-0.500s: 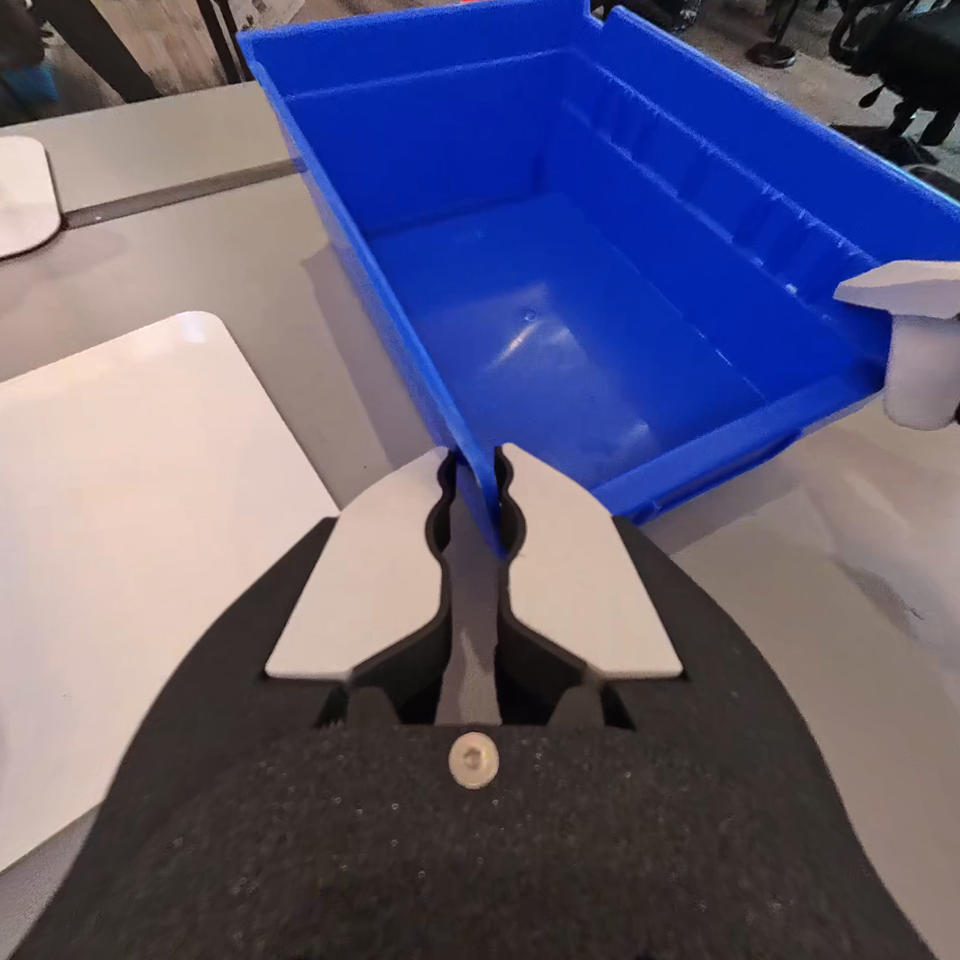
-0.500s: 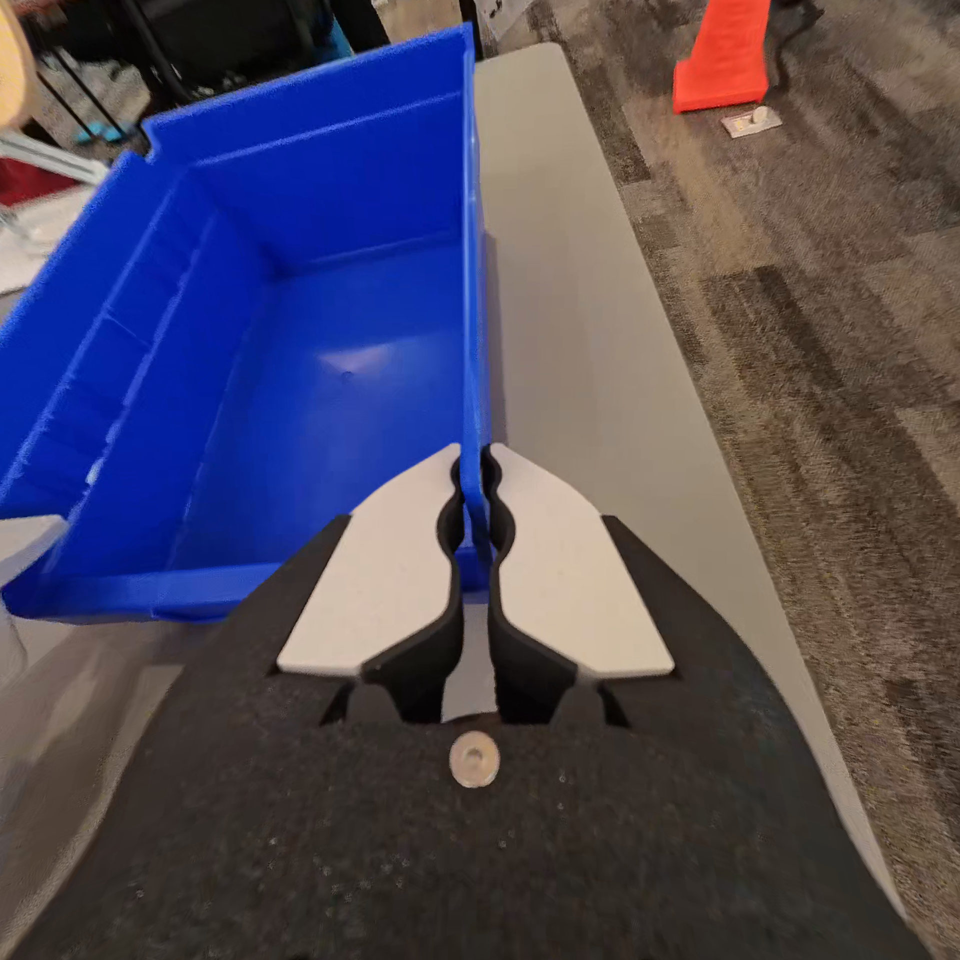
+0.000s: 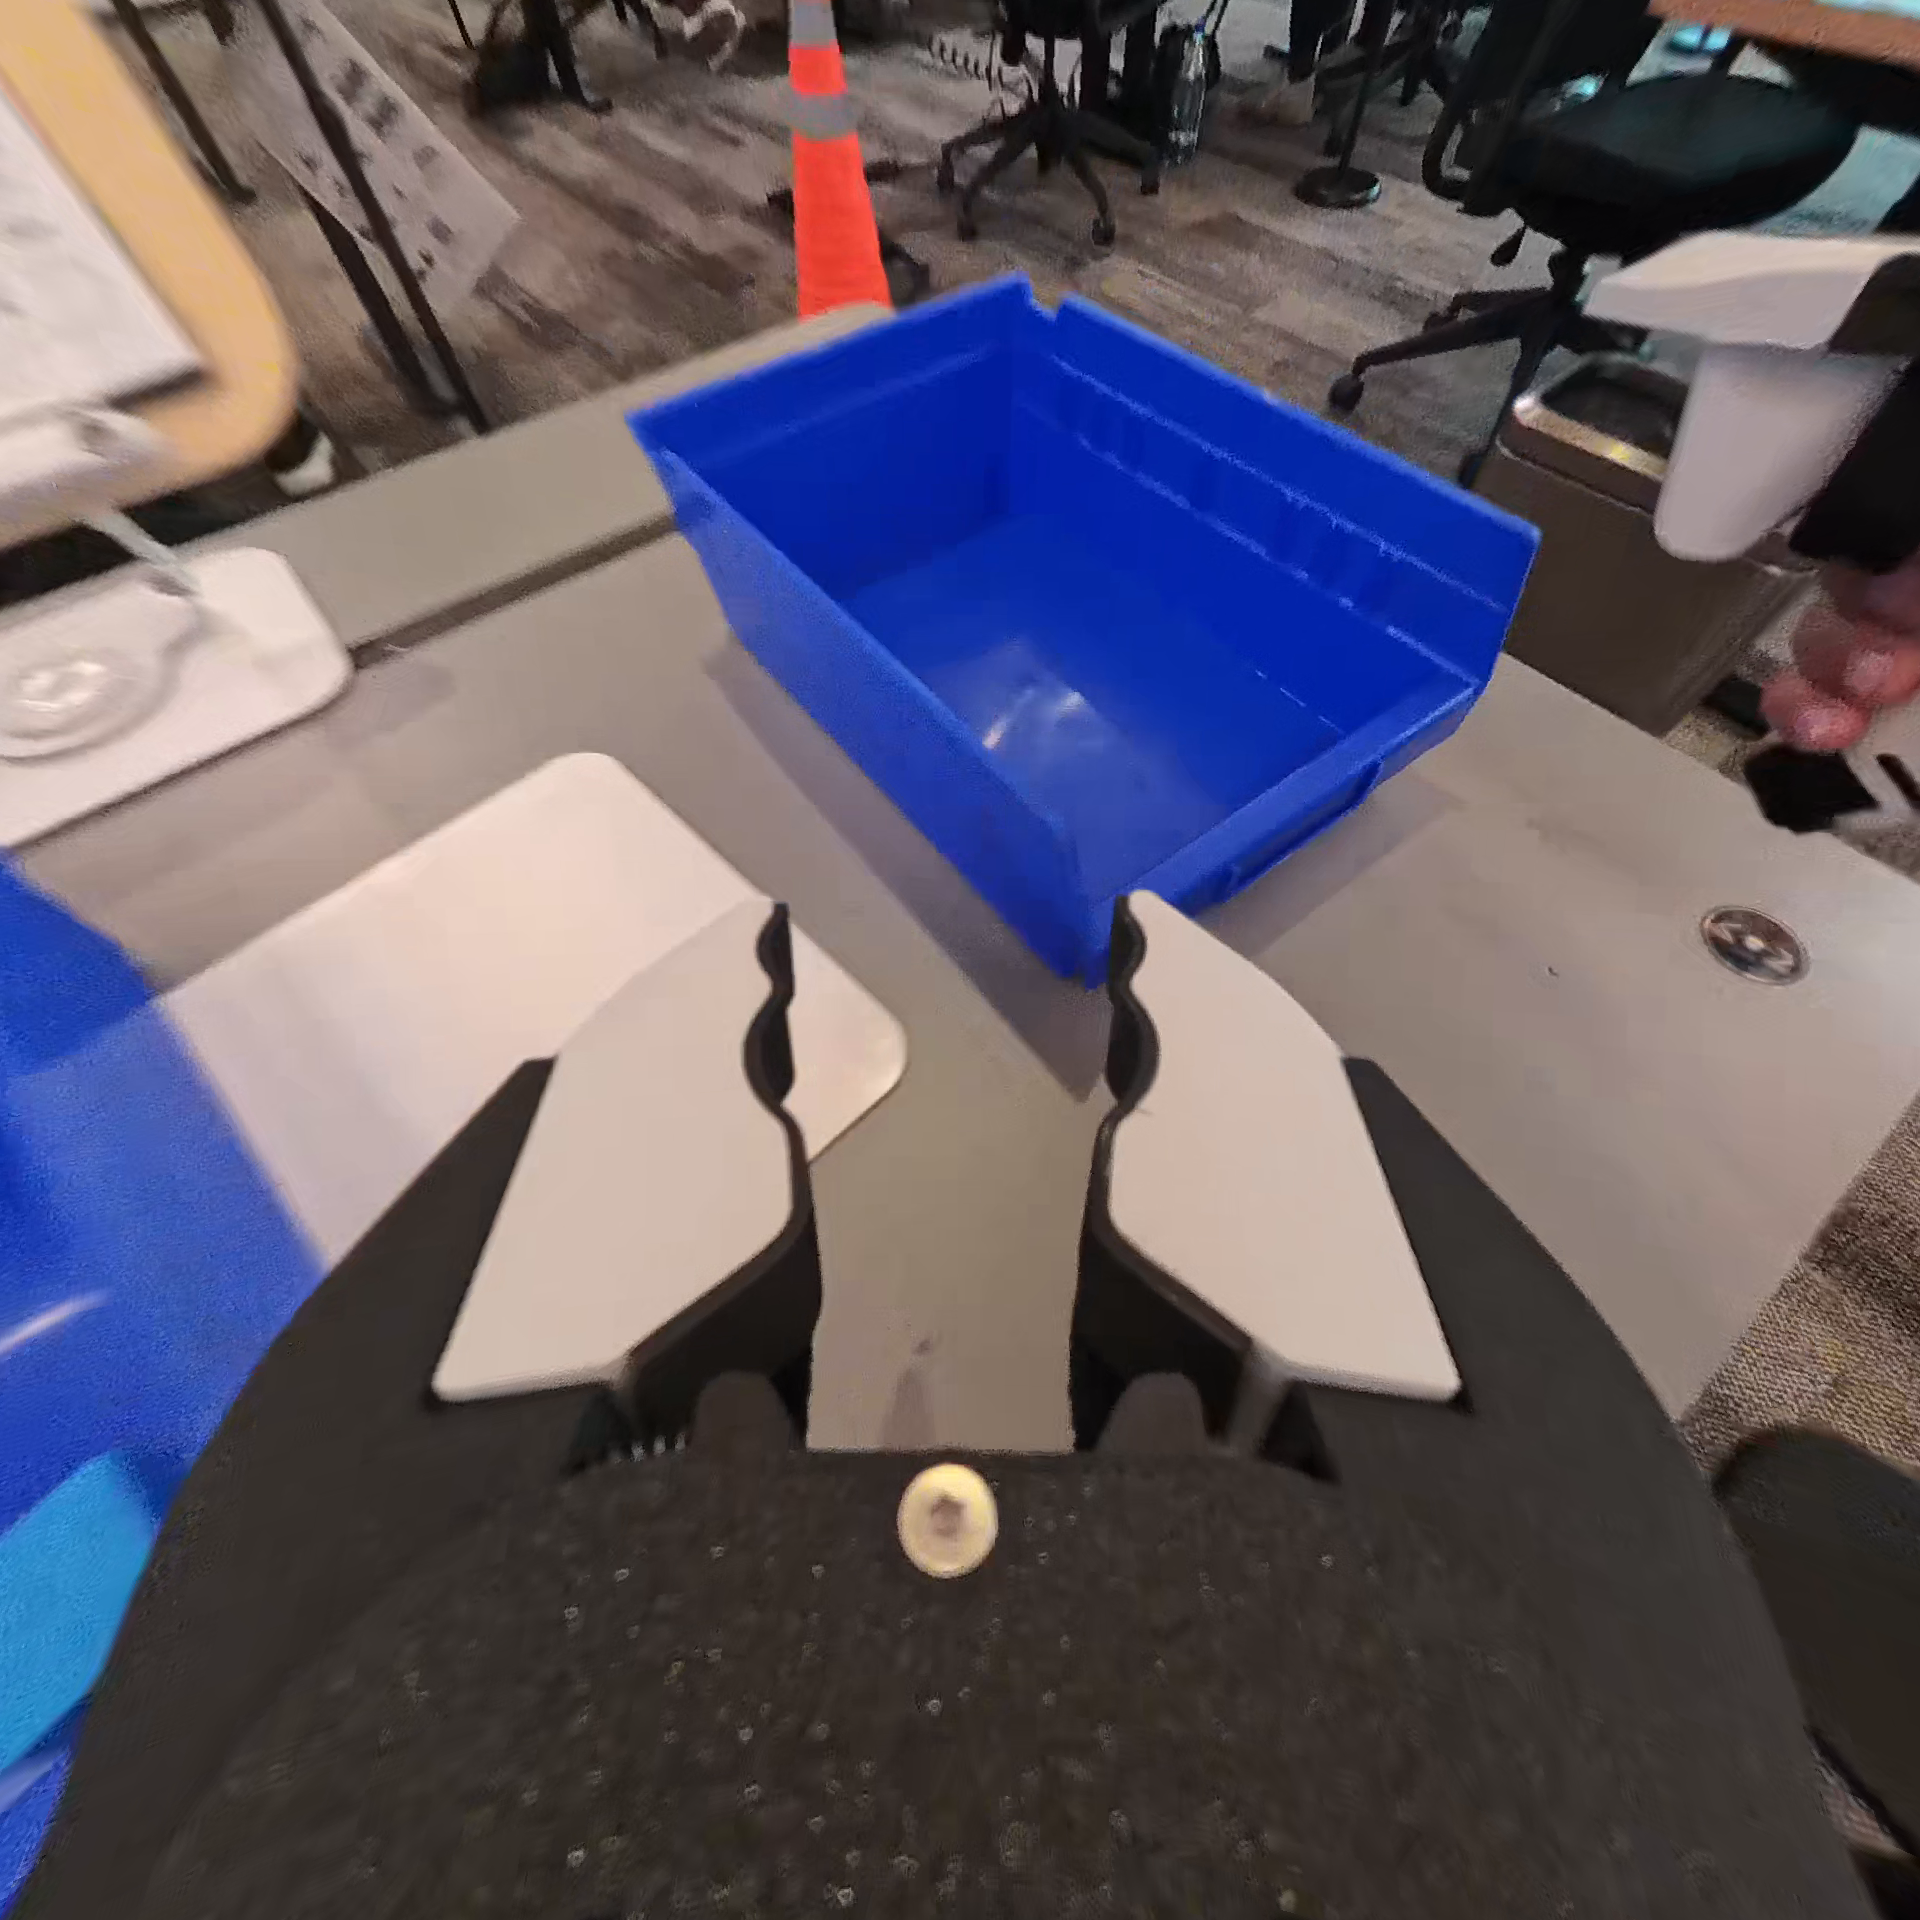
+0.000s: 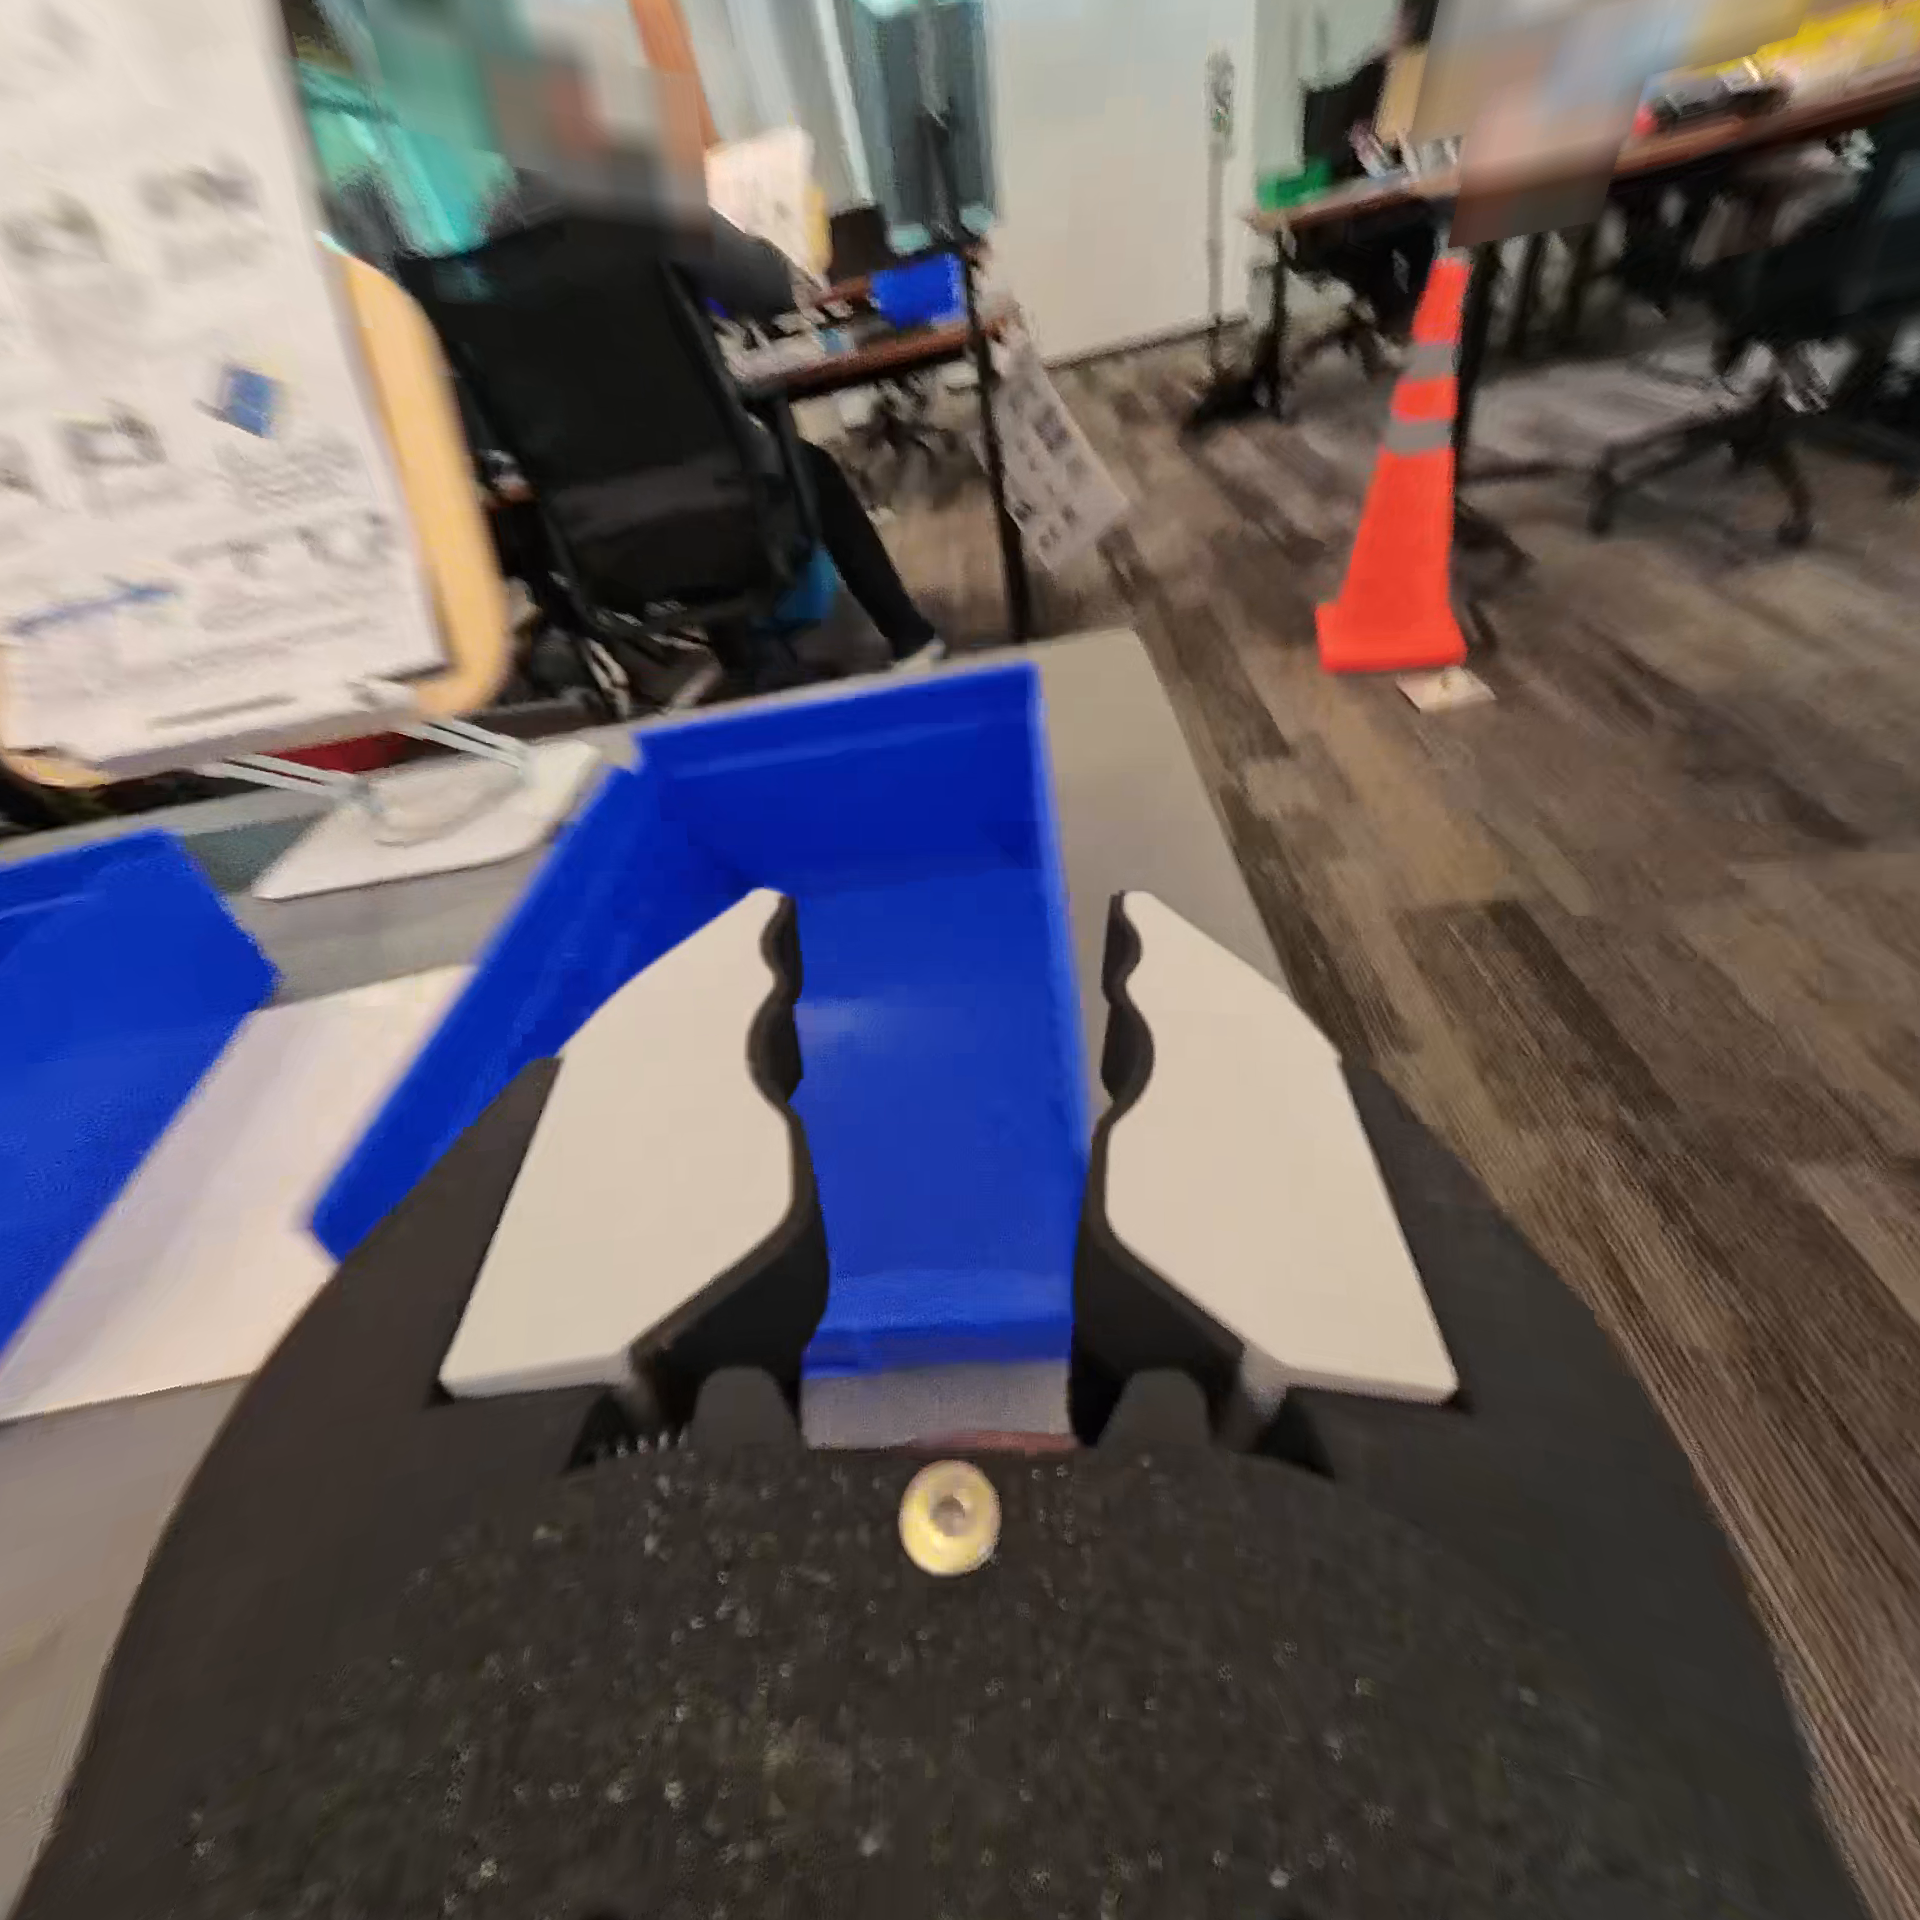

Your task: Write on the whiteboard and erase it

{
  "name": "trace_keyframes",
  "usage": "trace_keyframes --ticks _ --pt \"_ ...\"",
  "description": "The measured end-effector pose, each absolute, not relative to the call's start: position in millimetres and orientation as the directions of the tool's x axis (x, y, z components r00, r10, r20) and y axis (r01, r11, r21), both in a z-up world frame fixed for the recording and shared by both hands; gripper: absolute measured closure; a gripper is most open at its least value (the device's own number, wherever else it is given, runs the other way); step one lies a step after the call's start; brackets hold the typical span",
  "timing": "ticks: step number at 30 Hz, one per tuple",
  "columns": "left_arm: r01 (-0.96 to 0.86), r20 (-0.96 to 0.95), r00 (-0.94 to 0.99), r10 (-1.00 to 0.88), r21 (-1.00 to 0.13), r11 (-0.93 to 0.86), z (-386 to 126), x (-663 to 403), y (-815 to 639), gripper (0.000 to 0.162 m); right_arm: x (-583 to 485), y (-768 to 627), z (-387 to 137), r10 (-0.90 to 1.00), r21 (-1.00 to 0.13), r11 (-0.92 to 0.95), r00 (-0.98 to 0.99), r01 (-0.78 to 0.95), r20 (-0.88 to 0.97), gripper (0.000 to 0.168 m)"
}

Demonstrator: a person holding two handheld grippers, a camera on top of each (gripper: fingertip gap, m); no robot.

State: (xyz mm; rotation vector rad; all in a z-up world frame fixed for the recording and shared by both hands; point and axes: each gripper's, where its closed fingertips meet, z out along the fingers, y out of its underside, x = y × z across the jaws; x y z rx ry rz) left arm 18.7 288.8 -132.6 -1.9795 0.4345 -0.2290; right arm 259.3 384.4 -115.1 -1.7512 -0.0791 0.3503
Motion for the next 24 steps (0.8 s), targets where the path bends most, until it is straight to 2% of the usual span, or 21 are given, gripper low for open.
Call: trace_keyframes --ticks 5,8,10,13,15,18,20,21,22,23,24 --pt "-0.134 -0.030 0.954 -0.297 -0.932 -0.337 -87.6 -91.7 241.1 0.102 152.8 352.8 -47.9 0.447 -0.997 -0.063 0.892 -0.045 -0.068 0.110" --pt "-0.093 -0.061 0.992 -0.110 -0.945 -0.314 -84.7 -189.6 221.0 0.102 63.2 326.8 -36.0 0.581 -0.999 -0.038 0.813 -0.024 -0.042 0.107" --pt "-0.040 -0.052 0.998 0.029 -0.943 -0.331 -99.8 -255.1 207.6 0.100 2.1 309.7 -49.7 0.656 -0.994 -0.099 0.748 -0.049 -0.102 0.104" --pt "0.124 0.069 0.986 0.155 -0.916 -0.381 -150.2 -317.1 190.1 0.097 -76.4 289.0 -100.6 0.699 -0.968 -0.250 0.687 -0.025 -0.198 0.098" --pt "0.185 0.124 0.978 0.165 -0.880 -0.437 -183.7 -328.9 187.5 0.097 -112.8 278.3 -139.5 0.701 -0.954 -0.295 0.691 0.055 -0.177 0.093" --pt "0.171 0.112 0.981 0.157 -0.877 -0.449 -192.2 -333.4 198.5 0.096 -143.7 273.0 -173.0 0.676 -0.956 -0.250 0.735 0.150 -0.061 0.094" --pt "0.140 0.075 0.985 0.158 -0.883 -0.448 -192.9 -333.5 209.3 0.103 -143.5 286.1 -187.4 0.570 -0.948 -0.254 0.821 0.190 0.011 0.109" --pt "0.132 0.069 0.986 0.149 -0.873 -0.469 -198.7 -331.1 215.4 0.115 -144.3 291.7 -194.6 0.524 -0.940 -0.287 0.852 0.185 0.008 0.117" --pt "0.130 0.069 0.988 0.137 -0.852 -0.507 -207.4 -327.6 220.3 0.140 -148.8 293.8 -203.2 0.515 -0.926 -0.324 0.857 0.192 -0.002 0.129" --pt "0.129 0.044 0.984 0.170 -0.837 -0.531 -213.5 -331.4 222.8 0.155 -150.8 296.6 -211.7 0.493 -0.909 -0.368 0.870 0.196 -0.012 0.161" --pt "0.103 0.009 0.984 0.176 -0.840 -0.532 -212.6 -333.8 224.3 0.157 -150.7 298.4 -216.7 0.473 -0.893 -0.401 0.881 0.203 -0.012 0.165"
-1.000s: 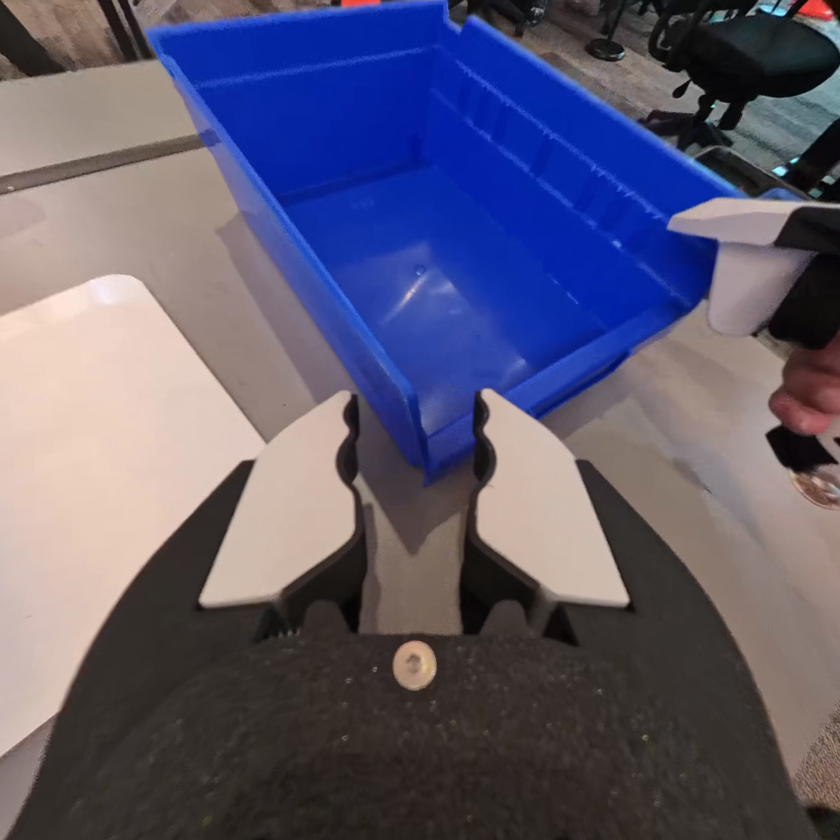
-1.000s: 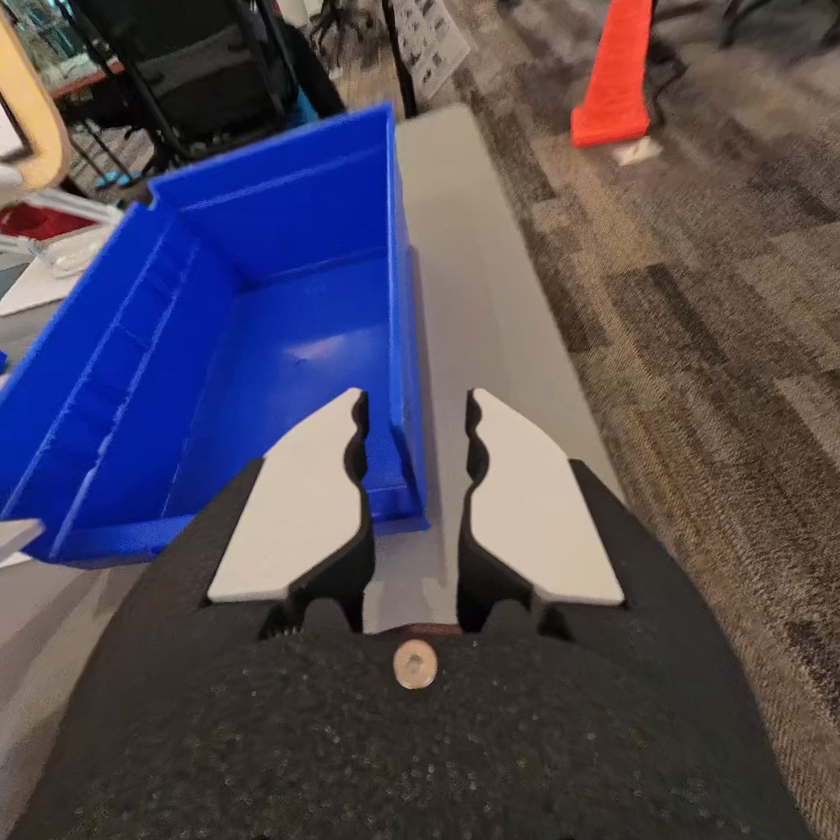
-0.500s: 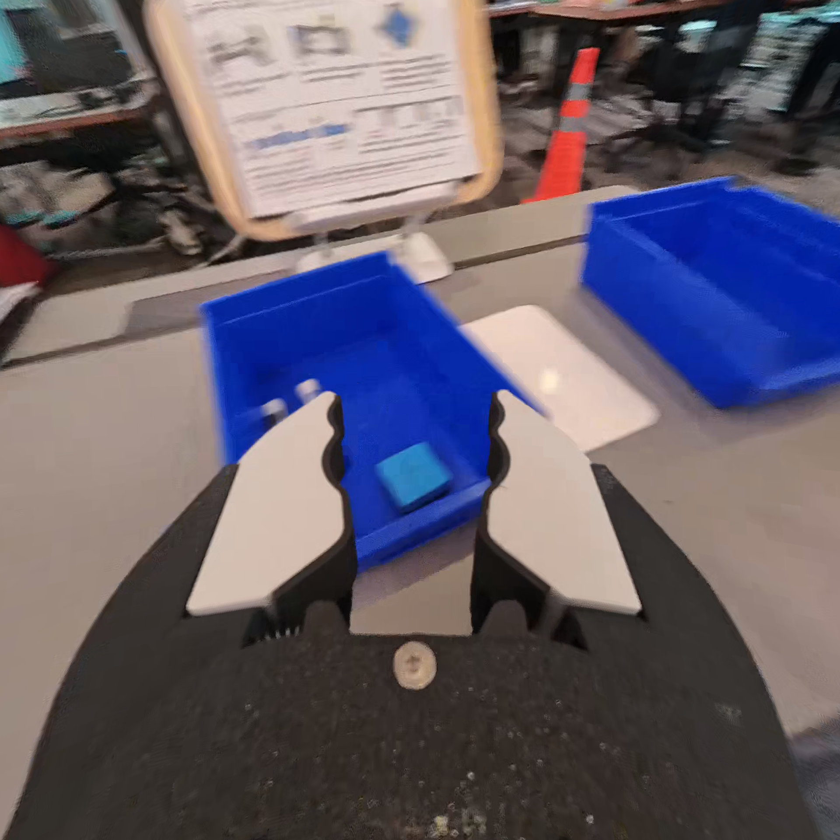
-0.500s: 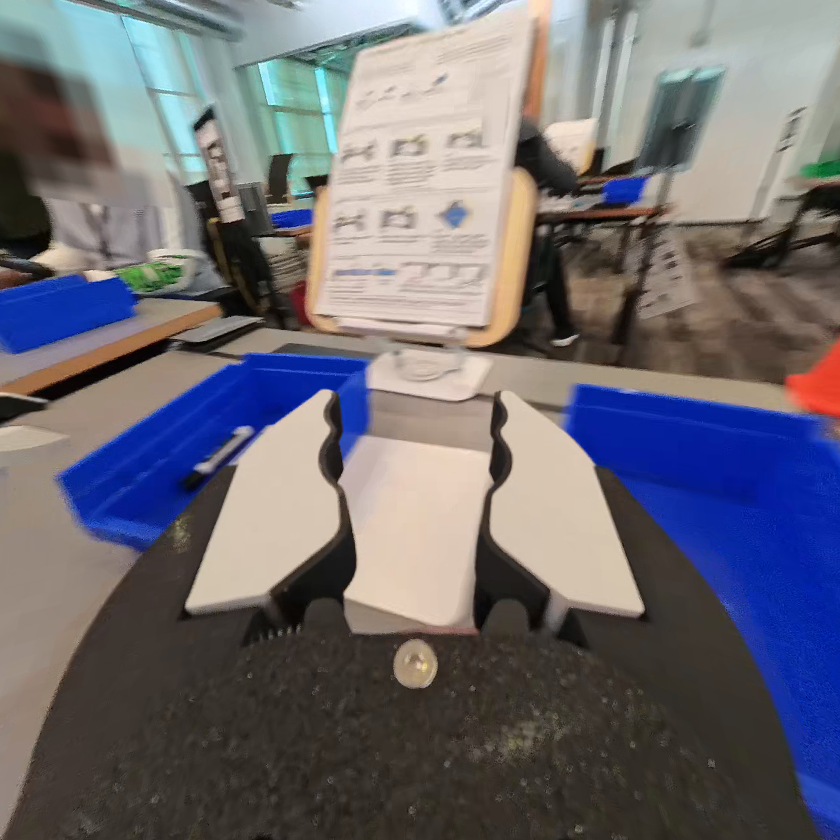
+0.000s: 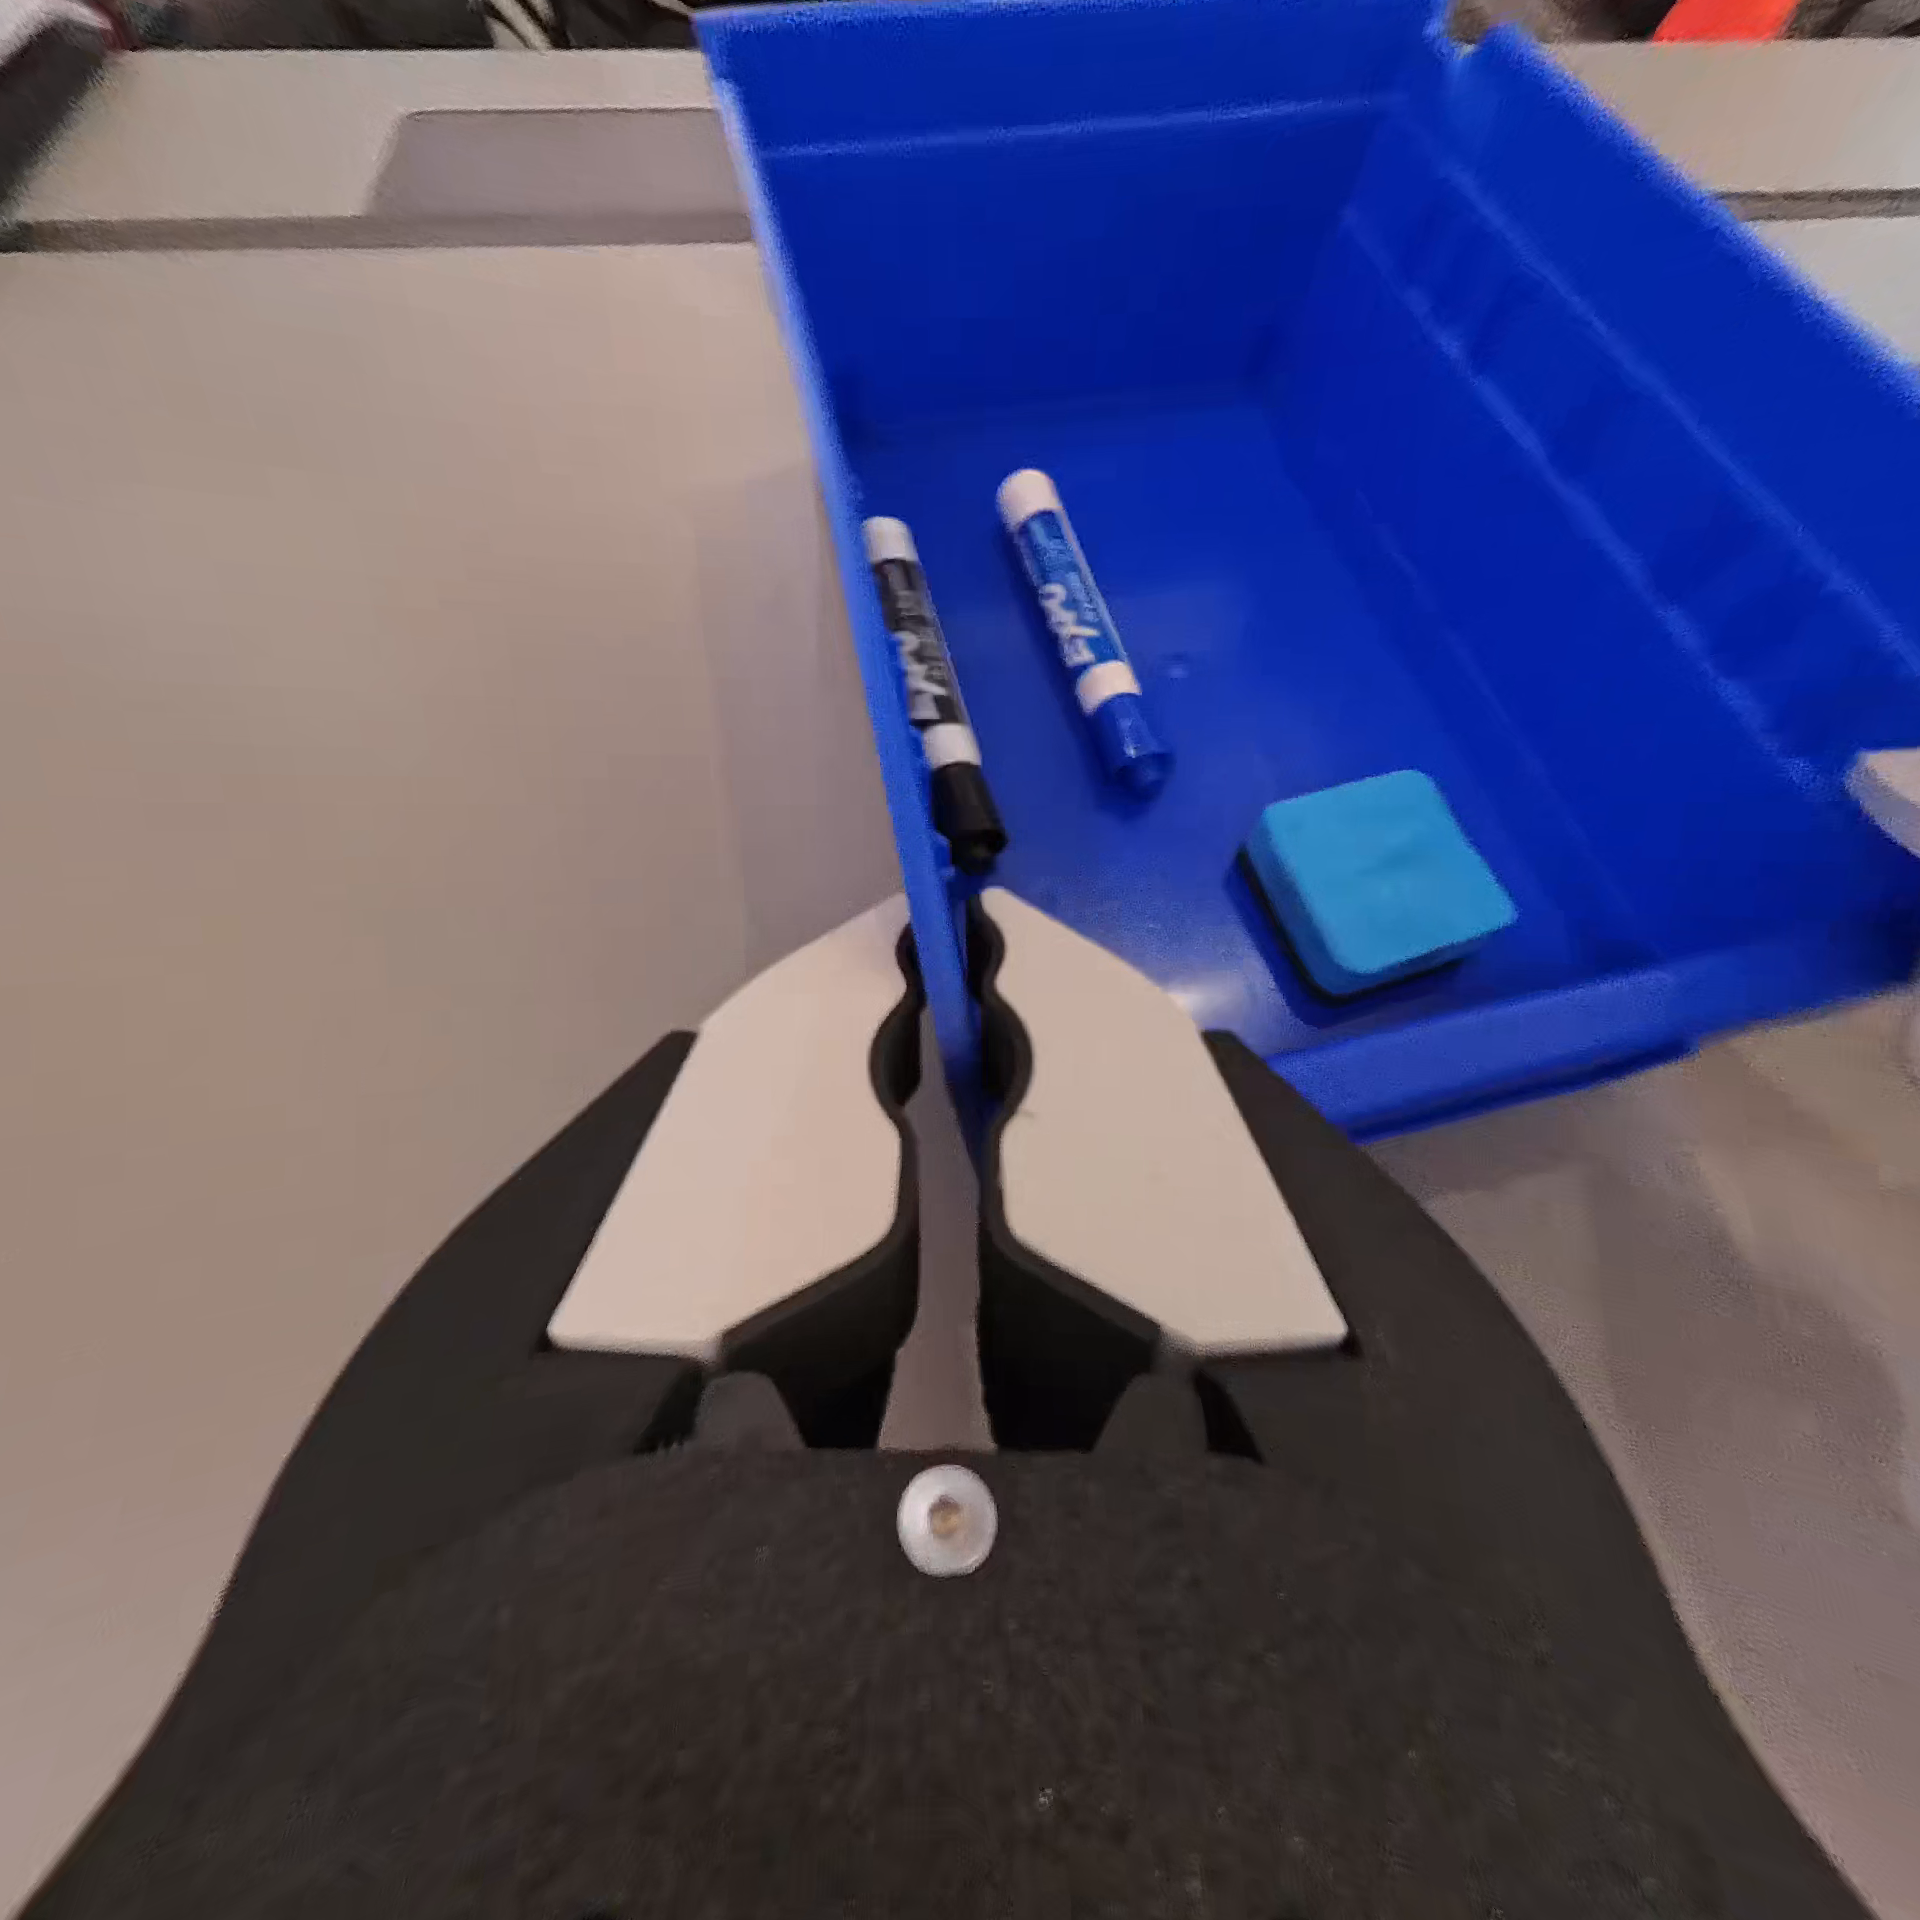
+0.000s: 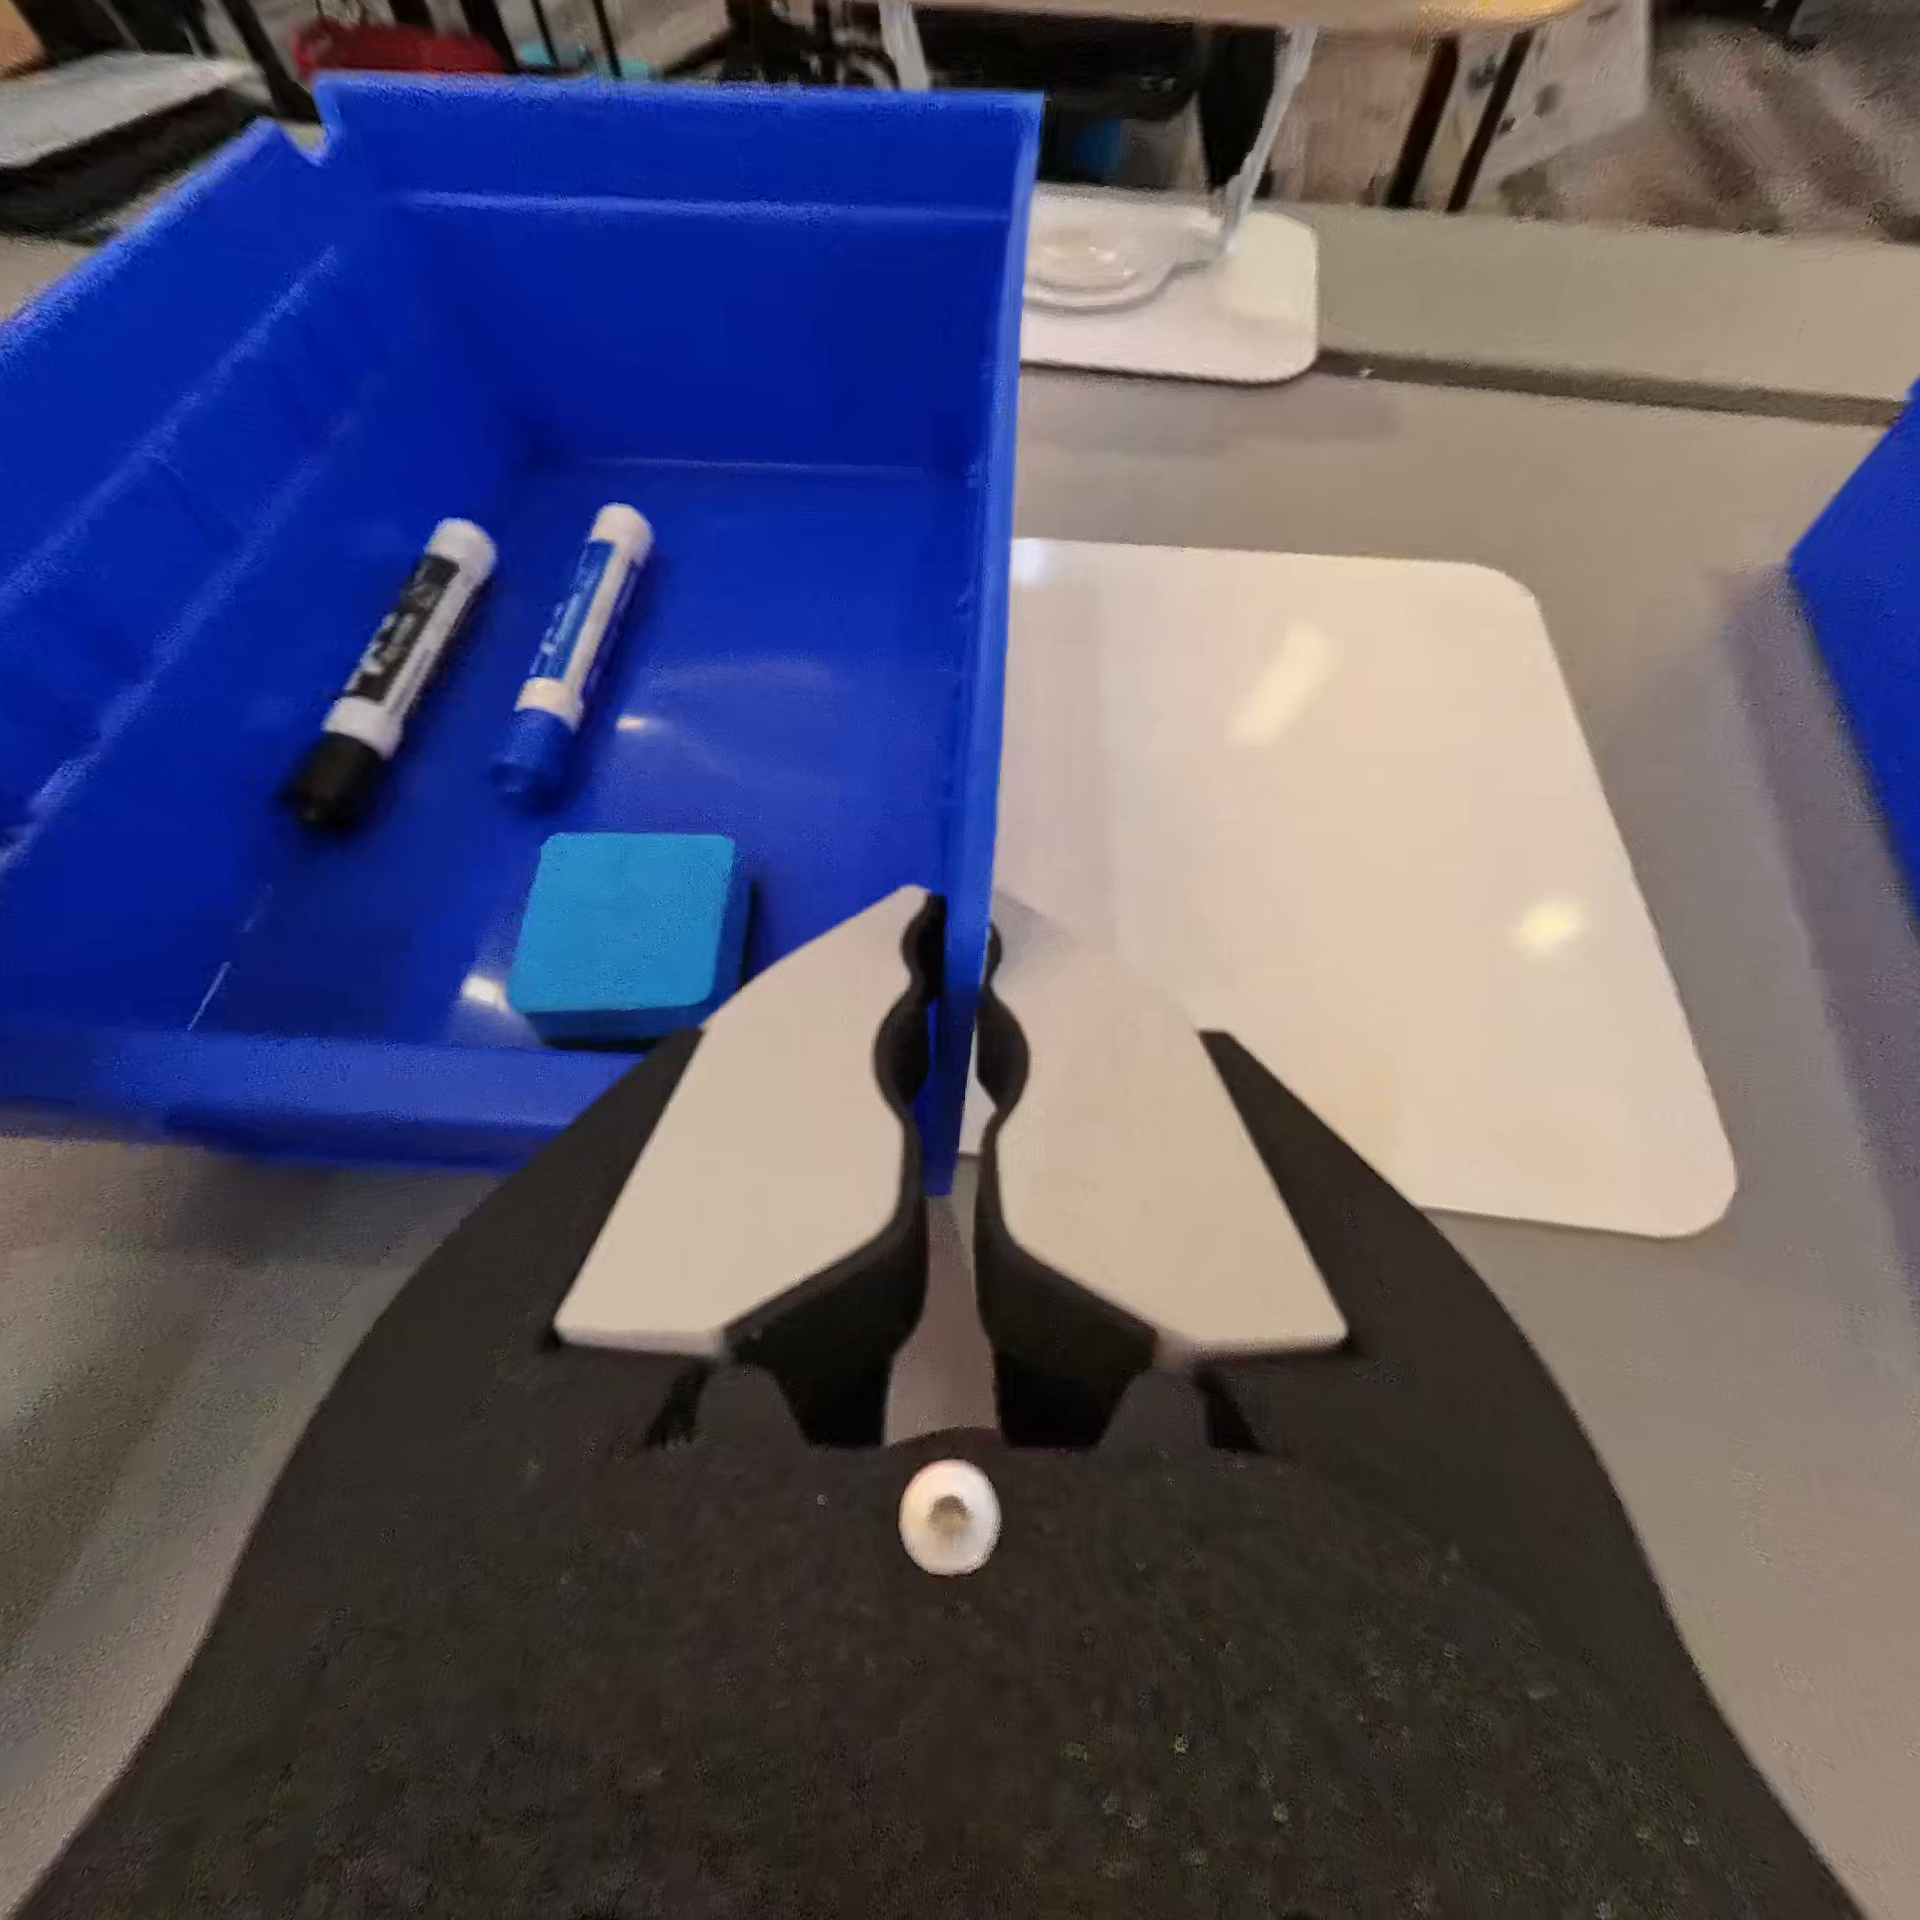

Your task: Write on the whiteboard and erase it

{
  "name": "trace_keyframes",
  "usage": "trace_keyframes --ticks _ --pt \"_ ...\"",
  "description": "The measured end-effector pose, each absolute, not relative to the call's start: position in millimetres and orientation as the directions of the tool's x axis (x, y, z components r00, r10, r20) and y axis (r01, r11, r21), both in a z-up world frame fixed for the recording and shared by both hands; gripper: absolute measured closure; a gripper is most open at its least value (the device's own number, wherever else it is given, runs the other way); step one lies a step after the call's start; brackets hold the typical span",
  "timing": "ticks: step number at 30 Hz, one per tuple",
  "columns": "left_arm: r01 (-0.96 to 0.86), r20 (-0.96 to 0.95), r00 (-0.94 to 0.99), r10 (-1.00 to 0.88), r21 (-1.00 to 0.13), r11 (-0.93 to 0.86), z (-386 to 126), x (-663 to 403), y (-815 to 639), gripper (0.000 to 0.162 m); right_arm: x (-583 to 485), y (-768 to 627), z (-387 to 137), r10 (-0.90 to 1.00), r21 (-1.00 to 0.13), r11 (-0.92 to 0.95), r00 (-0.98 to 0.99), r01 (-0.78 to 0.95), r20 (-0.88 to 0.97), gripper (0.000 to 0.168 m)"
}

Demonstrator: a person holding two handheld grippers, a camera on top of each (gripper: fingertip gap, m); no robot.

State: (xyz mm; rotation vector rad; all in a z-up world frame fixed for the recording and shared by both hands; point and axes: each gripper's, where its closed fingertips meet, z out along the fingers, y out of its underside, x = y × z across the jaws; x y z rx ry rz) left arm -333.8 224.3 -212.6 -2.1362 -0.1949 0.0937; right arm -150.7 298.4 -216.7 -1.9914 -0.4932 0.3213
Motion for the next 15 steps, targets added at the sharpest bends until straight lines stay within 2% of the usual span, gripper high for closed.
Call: trace_keyframes --ticks 6,9,15 --pt "0.089 -0.030 0.975 0.220 -0.855 -0.511 -195.1 -365.7 212.0 0.159 -178.9 281.8 -192.3 0.466 -0.907 -0.374 0.885 0.192 -0.005 0.166" --pt "0.140 0.011 0.965 0.262 -0.867 -0.478 -182.7 -405.1 198.5 0.159 -221.3 274.0 -182.5 0.503 -0.912 -0.361 0.864 0.192 -0.017 0.166" --pt "0.122 -0.022 0.947 0.321 -0.900 -0.419 -158.6 -497.3 174.9 0.159 -317.2 251.6 -161.3 0.541 -0.945 -0.285 0.841 0.160 -0.021 0.165"
